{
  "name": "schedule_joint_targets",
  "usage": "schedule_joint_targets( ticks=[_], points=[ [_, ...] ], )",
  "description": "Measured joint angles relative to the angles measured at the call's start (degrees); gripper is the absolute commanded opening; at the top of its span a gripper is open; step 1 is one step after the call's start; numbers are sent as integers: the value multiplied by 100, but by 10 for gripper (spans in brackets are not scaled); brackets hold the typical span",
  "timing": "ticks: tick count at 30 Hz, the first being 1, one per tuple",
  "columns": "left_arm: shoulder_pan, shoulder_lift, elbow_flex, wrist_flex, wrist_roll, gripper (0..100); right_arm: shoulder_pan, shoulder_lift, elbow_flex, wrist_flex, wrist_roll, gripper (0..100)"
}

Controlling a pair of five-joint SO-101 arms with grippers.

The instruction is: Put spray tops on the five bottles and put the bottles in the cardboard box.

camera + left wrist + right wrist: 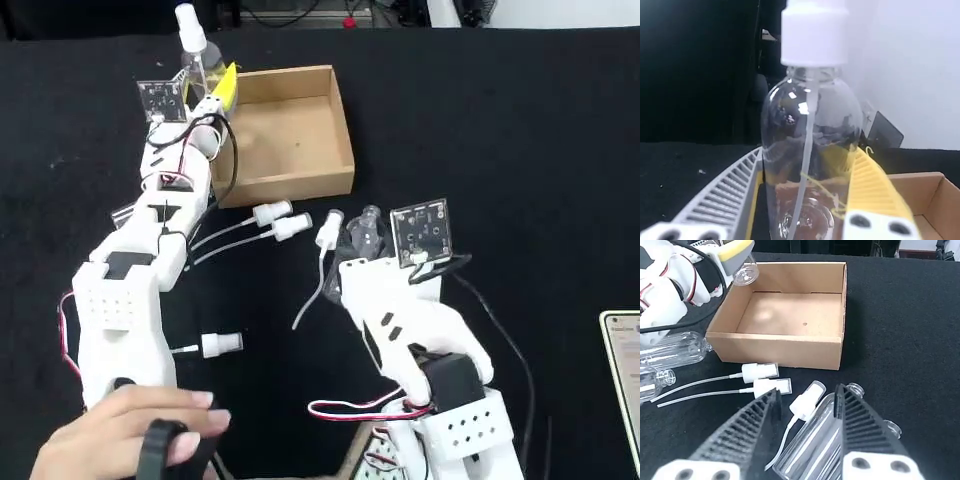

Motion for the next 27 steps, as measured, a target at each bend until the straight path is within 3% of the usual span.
schedule_joint_targets(
  ticks=[9, 27],
  points=[
    [185, 941, -712, 0, 9, 214, 0, 0, 0, 0, 0, 175],
    [237, 1248, -932, -9, -334, 214, 0, 0, 0, 0, 0, 176]
  ],
)
